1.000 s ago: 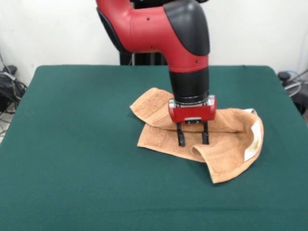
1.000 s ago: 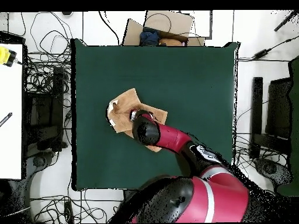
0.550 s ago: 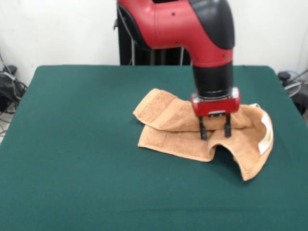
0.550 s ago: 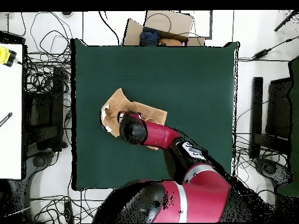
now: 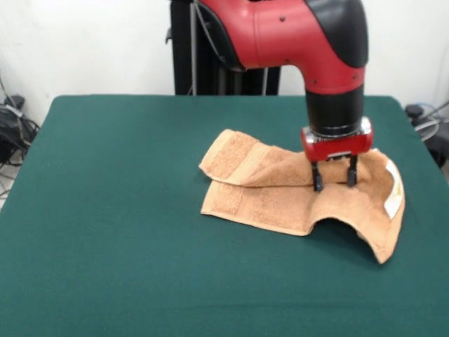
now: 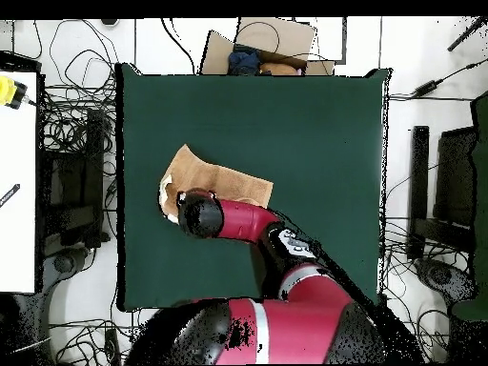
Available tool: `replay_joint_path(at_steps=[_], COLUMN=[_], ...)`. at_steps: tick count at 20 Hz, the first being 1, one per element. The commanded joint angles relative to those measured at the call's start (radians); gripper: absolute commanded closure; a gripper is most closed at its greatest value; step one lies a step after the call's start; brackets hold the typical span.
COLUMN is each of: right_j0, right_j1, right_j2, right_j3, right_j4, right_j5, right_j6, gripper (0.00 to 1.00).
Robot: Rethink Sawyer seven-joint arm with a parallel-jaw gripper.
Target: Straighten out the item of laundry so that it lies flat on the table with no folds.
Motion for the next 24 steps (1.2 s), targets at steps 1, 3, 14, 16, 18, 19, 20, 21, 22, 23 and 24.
replay_joint_path(at_steps=[1, 3, 14, 16, 18, 19, 20, 21, 22, 23, 24], right_j0=[0.070, 0.072, 0.103, 0.108, 0.113, 0.129, 0.145, 0.167, 0.188, 0.218, 0.243], right_j1=[0.035, 0.061, 0.123, 0.120, 0.116, 0.111, 0.106, 0.099, 0.091, 0.082, 0.067], right_j2=[-0.052, -0.049, -0.064, -0.070, -0.082, -0.106, -0.129, -0.158, -0.187, -0.223, -0.255], right_j3=[0.026, 0.003, -0.114, -0.112, -0.103, -0.096, -0.090, -0.085, -0.074, -0.063, -0.041], right_j4=[0.000, 0.007, 0.015, 0.017, 0.022, 0.032, 0.042, 0.051, 0.064, 0.078, 0.093], right_j5=[0.081, 0.100, 0.178, 0.182, 0.183, 0.183, 0.183, 0.183, 0.178, 0.172, 0.161], right_j6=[0.166, 0.156, 0.108, 0.118, 0.137, 0.164, 0.190, 0.217, 0.246, 0.276, 0.306], gripper=[0.00, 0.00, 0.00, 0.00, 0.00, 0.00, 0.00, 0.00, 0.00, 0.00, 0.00])
